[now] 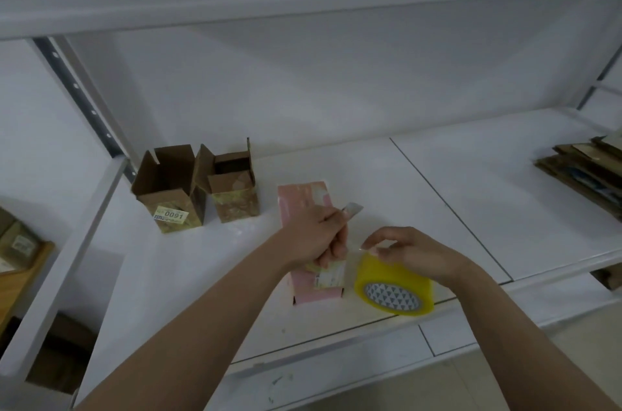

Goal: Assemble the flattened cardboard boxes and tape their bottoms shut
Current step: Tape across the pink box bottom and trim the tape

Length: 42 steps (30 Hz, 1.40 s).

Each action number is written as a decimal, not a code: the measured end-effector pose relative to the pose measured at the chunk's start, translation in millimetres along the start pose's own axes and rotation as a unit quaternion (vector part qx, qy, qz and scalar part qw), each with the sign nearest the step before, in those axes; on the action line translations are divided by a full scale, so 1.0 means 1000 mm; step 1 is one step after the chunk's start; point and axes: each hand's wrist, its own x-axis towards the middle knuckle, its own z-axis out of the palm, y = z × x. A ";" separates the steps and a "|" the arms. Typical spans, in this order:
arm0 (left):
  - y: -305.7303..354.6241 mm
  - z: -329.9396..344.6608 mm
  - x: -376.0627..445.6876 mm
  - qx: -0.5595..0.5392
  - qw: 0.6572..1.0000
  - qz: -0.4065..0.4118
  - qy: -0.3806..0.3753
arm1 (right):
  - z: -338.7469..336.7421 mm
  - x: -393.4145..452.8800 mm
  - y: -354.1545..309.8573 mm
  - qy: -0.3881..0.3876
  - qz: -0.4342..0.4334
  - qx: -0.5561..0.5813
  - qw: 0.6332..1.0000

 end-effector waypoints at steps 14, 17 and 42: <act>0.019 -0.001 -0.002 0.251 0.964 0.010 -0.092 | -0.018 -0.017 -0.004 0.089 -0.026 -0.095 0.991; 0.032 0.002 -0.002 0.351 0.929 0.005 -0.119 | -0.017 -0.020 -0.011 0.117 -0.030 -0.116 0.986; 0.023 -0.009 -0.001 0.215 0.963 0.027 -0.158 | -0.020 -0.045 0.011 0.223 0.058 0.078 0.970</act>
